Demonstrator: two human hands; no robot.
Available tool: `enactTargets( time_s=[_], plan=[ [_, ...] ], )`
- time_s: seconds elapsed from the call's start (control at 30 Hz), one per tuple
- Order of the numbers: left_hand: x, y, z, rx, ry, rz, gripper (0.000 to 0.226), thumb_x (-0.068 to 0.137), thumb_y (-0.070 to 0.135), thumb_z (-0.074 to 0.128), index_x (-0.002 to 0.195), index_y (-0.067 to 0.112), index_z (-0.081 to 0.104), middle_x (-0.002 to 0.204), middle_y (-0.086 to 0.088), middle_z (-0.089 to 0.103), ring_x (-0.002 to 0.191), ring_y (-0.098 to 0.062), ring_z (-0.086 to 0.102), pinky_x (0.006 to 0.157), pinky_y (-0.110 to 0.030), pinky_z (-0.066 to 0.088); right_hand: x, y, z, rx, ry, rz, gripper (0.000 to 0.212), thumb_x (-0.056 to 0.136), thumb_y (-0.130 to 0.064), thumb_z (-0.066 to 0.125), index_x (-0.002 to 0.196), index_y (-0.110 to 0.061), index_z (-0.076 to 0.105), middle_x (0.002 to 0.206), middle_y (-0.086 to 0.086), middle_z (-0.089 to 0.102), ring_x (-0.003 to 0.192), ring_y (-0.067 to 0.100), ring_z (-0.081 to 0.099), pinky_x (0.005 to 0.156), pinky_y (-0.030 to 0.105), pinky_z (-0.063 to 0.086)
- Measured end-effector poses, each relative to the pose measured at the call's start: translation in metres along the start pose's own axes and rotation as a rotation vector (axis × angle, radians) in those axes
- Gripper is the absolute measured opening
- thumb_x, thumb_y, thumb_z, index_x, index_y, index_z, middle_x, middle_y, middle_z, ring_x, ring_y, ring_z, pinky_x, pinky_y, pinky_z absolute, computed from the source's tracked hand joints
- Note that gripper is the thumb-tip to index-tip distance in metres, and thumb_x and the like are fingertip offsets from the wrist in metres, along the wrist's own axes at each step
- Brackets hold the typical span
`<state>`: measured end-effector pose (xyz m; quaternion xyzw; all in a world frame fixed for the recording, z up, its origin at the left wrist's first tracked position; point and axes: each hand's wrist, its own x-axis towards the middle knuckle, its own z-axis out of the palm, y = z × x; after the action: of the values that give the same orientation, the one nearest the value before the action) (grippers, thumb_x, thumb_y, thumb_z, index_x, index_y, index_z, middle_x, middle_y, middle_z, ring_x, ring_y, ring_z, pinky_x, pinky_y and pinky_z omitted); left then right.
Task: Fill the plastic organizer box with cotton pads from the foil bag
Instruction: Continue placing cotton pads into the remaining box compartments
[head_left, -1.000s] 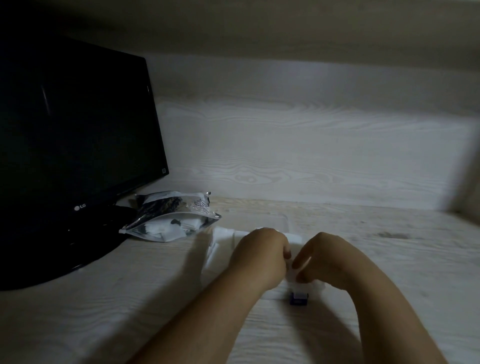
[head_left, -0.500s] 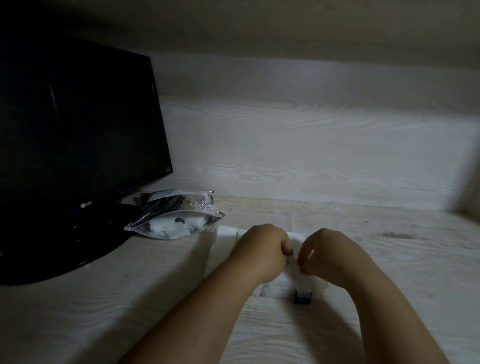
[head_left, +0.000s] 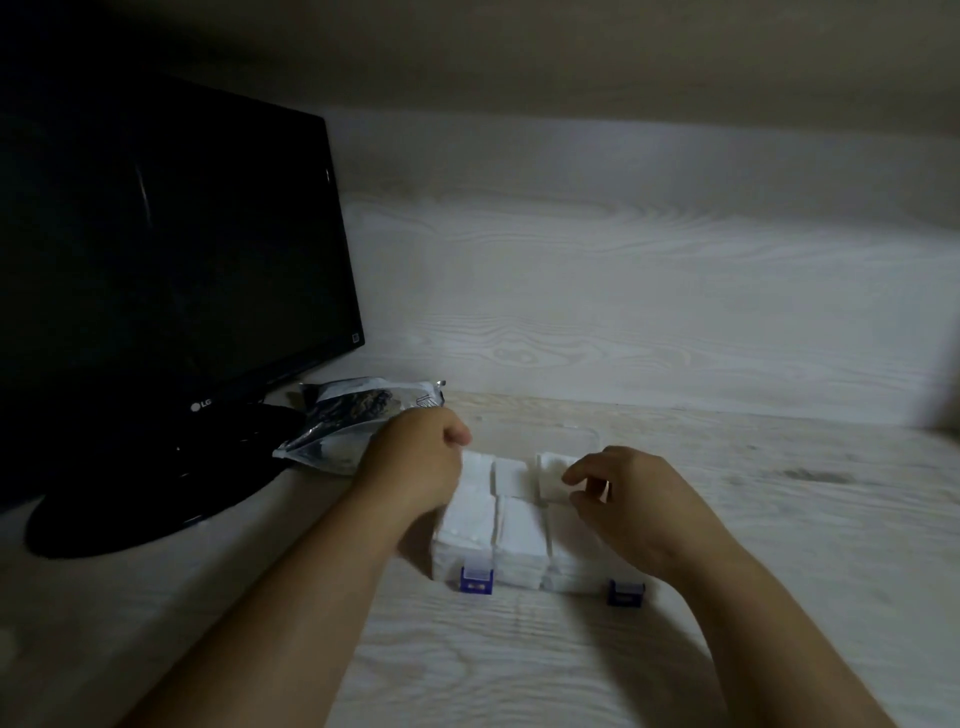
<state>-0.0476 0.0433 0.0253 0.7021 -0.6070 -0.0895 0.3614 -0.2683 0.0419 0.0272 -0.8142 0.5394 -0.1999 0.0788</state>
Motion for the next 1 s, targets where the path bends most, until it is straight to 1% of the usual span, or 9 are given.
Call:
enactTargets(
  time_s=[0.13, 0.2, 0.3, 0.47, 0.53, 0.67, 0.77, 0.93, 1.0],
  plan=[
    [0.008, -0.031, -0.012, 0.214, -0.026, -0.106, 0.021, 0.087, 0.009, 0.056, 0.103, 0.018, 0.066, 0.117, -0.007, 0.064, 0.109, -0.027, 0.059, 0.090, -0.029, 0.046, 0.000, -0.001, 0.002, -0.006, 0.012, -0.009, 0.027, 0.093, -0.023, 0.054, 0.115, -0.033, 0.068, 0.105, -0.012, 0.060, 0.090, 0.007, 0.055, 0.079, 0.021, 0.046],
    [0.009, -0.045, -0.010, 0.283, -0.031, -0.128, 0.024, 0.086, 0.006, 0.056, 0.106, 0.016, 0.065, 0.119, -0.010, 0.063, 0.112, -0.029, 0.058, 0.094, -0.032, 0.047, 0.000, -0.001, 0.003, -0.005, 0.015, -0.009, 0.026, 0.094, -0.024, 0.055, 0.114, -0.033, 0.068, 0.104, -0.013, 0.059, 0.090, 0.007, 0.056, 0.078, 0.020, 0.045],
    [0.011, -0.063, -0.001, 0.288, -0.001, -0.139, 0.030, 0.086, 0.006, 0.059, 0.111, 0.020, 0.064, 0.124, -0.007, 0.063, 0.117, -0.027, 0.056, 0.098, -0.032, 0.045, 0.000, -0.001, 0.003, 0.006, 0.012, -0.009, 0.024, 0.094, -0.027, 0.055, 0.113, -0.035, 0.067, 0.102, -0.014, 0.059, 0.088, 0.005, 0.055, 0.077, 0.019, 0.044],
    [0.015, -0.076, 0.002, 0.217, 0.054, -0.157, 0.038, 0.087, 0.014, 0.068, 0.125, 0.013, 0.063, 0.127, -0.011, 0.062, 0.121, -0.028, 0.054, 0.100, -0.031, 0.041, -0.002, 0.000, 0.004, 0.032, 0.019, -0.022, 0.022, 0.094, -0.031, 0.057, 0.111, -0.036, 0.068, 0.100, -0.016, 0.059, 0.086, 0.002, 0.055, 0.073, 0.015, 0.042],
    [0.016, -0.077, 0.003, 0.224, 0.049, -0.156, 0.040, 0.087, 0.017, 0.068, 0.126, 0.014, 0.062, 0.127, -0.011, 0.063, 0.121, -0.029, 0.054, 0.099, -0.031, 0.042, -0.001, 0.000, 0.004, 0.039, 0.021, -0.025, 0.021, 0.093, -0.030, 0.057, 0.111, -0.036, 0.068, 0.098, -0.017, 0.059, 0.086, 0.002, 0.054, 0.072, 0.014, 0.041],
    [0.016, -0.077, 0.002, 0.338, 0.076, -0.149, 0.039, 0.087, 0.027, 0.067, 0.125, 0.023, 0.062, 0.127, -0.007, 0.064, 0.120, -0.029, 0.055, 0.099, -0.034, 0.046, -0.001, 0.000, 0.006, 0.059, 0.014, -0.026, 0.021, 0.093, -0.030, 0.058, 0.110, -0.037, 0.068, 0.095, -0.019, 0.057, 0.080, -0.001, 0.052, 0.065, 0.010, 0.039],
    [0.016, -0.076, 0.001, 0.371, 0.073, -0.146, 0.031, 0.089, 0.028, 0.066, 0.119, 0.023, 0.065, 0.127, -0.005, 0.063, 0.120, -0.027, 0.056, 0.098, -0.034, 0.046, -0.001, 0.000, 0.006, 0.071, 0.015, -0.032, 0.020, 0.093, -0.031, 0.058, 0.110, -0.037, 0.068, 0.093, -0.019, 0.058, 0.080, -0.003, 0.053, 0.065, 0.009, 0.039],
    [0.017, -0.073, 0.001, 0.478, 0.043, -0.138, 0.030, 0.090, 0.028, 0.063, 0.120, 0.023, 0.064, 0.127, -0.006, 0.063, 0.119, -0.026, 0.057, 0.098, -0.034, 0.047, -0.002, -0.002, 0.005, 0.084, 0.014, -0.035, 0.020, 0.093, -0.031, 0.058, 0.109, -0.036, 0.069, 0.090, -0.020, 0.057, 0.078, -0.004, 0.052, 0.065, 0.009, 0.039],
    [0.017, -0.073, 0.001, 0.510, 0.008, -0.151, 0.032, 0.091, 0.028, 0.060, 0.123, 0.023, 0.061, 0.128, -0.007, 0.062, 0.120, -0.028, 0.056, 0.100, -0.036, 0.046, -0.003, -0.002, 0.005, 0.084, 0.015, -0.036, 0.019, 0.093, -0.031, 0.058, 0.109, -0.036, 0.069, 0.090, -0.019, 0.057, 0.078, -0.004, 0.052, 0.065, 0.008, 0.039]
  ],
)
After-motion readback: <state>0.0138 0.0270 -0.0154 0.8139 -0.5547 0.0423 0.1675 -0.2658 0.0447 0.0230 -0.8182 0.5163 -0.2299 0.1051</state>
